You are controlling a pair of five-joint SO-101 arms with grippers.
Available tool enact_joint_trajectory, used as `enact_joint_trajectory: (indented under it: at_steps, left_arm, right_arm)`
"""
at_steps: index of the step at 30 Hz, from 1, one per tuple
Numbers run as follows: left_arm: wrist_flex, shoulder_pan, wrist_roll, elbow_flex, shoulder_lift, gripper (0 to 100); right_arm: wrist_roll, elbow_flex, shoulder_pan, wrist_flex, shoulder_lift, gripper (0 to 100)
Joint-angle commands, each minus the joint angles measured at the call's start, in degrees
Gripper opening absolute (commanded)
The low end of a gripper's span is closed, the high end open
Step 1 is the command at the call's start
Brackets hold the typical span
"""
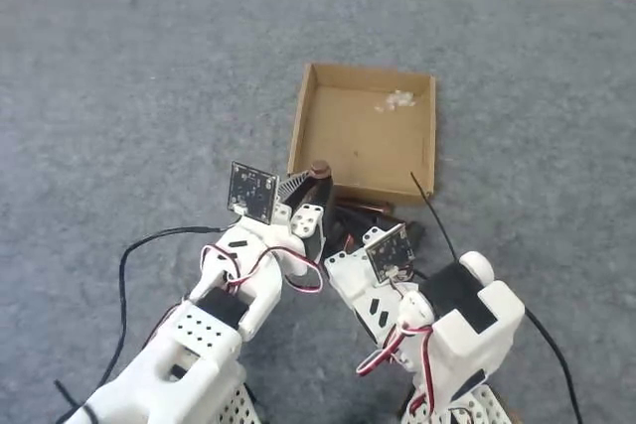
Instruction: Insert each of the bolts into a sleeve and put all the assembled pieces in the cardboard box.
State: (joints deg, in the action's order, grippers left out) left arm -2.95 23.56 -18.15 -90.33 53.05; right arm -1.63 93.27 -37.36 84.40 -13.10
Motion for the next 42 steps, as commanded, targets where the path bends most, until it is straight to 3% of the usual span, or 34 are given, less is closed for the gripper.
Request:
enact_joint_trajectory:
  at_steps: [1,12,16,22,25,31,42]
  left_arm:
    - [0.0,0.44,0.7,2.07,-4.04,1]
    - [0.35,0.44,0.88,4.44,-11.6,1]
    - [0.44,0.53,6.15,4.44,-11.69,1]
    - [0.44,1.58,6.86,4.44,-11.52,1]
    - [0.44,1.58,6.86,4.44,-11.52,6]
    - [0.53,1.49,6.59,4.18,-11.69,25]
    - [0.53,-2.02,6.51,6.11,-11.25,25]
  right_arm:
    - [0.88,0.53,1.36,1.63,0.84,0.6]
    - [0.88,0.53,1.45,1.63,0.84,0.6]
    - [0.88,0.44,1.45,1.63,0.84,0.6]
    - [0.88,0.44,1.45,1.45,0.84,0.6]
    - [0.88,0.44,1.45,1.36,0.84,0.6]
    - [0.88,0.44,1.45,1.36,0.84,0.6]
    - [0.88,0.44,1.45,1.27,0.84,0.6]
